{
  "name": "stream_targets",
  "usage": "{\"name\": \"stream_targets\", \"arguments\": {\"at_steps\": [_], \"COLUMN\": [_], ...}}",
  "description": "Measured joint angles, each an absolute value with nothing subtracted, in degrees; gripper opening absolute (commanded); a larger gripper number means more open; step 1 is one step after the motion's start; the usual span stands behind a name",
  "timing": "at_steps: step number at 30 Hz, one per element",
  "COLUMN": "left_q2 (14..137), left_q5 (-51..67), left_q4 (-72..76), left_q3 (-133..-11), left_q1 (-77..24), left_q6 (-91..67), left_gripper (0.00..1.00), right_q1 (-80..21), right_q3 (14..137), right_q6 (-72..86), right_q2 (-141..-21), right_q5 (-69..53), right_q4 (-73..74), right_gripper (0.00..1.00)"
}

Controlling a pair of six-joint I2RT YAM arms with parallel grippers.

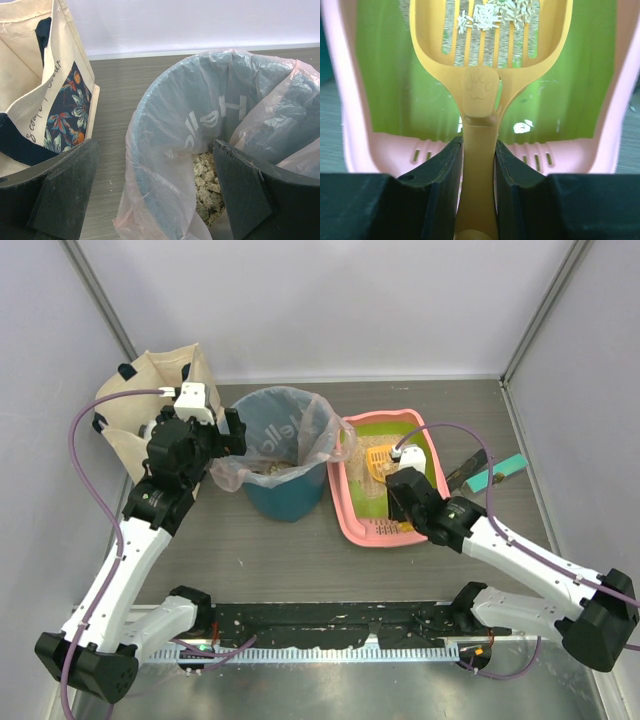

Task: Clean the litter box

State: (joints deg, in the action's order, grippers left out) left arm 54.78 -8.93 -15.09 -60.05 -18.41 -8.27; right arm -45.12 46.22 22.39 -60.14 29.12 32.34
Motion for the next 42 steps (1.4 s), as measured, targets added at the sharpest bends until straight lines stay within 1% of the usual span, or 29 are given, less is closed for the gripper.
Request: {"name": "stream_targets", "arguments": {"at_steps": [2, 6, 9, 12, 16, 21, 26, 35, 42], "left_q2": [54.7, 54.7, 54.6, 54.6, 54.5, 54.5, 54.5, 54.5, 54.5], "left_q5": [-8.9, -8.9, -8.8, -8.7, -8.7, -8.7, -8.7, -8.7, -8.7], "left_q4": [-15.0, -15.0, -14.8, -14.8, -14.7, -14.6, -14.4, -14.4, -14.4], "left_q3": [-60.1, -60.1, -59.9, -59.8, -59.7, -59.7, -59.7, -59.7, -59.7], "left_q1": [-18.4, -18.4, -18.4, -18.4, -18.4, -18.4, -18.4, -18.4, -18.4], "left_q6": [-8.3, -8.3, -8.3, -8.4, -8.4, -8.5, -8.5, -8.5, -8.5], "left_gripper": [1.0, 1.0, 1.0, 1.0, 1.0, 1.0, 1.0, 1.0, 1.0], "right_q1": [-44.9, -45.4, -45.0, -46.3, -46.3, -47.0, -47.0, -47.0, -47.0], "right_q3": [46.2, 48.1, 47.7, 48.8, 48.5, 48.5, 48.5, 48.3, 48.3], "right_q6": [22.1, 23.5, 23.2, 24.0, 23.6, 23.7, 22.8, 17.3, 15.2], "right_q2": [-59.7, -61.2, -61.4, -64.2, -65.0, -64.8, -61.9, -52.6, -48.6], "right_q5": [26.1, 29.0, 26.0, 29.2, 26.3, 28.8, 28.9, 27.1, 25.2], "right_q4": [31.2, 33.6, 32.3, 34.6, 34.1, 35.6, 35.6, 35.2, 36.4], "right_gripper": [0.01, 0.01, 0.01, 0.01, 0.01, 0.01, 0.01, 0.01, 0.01]}}
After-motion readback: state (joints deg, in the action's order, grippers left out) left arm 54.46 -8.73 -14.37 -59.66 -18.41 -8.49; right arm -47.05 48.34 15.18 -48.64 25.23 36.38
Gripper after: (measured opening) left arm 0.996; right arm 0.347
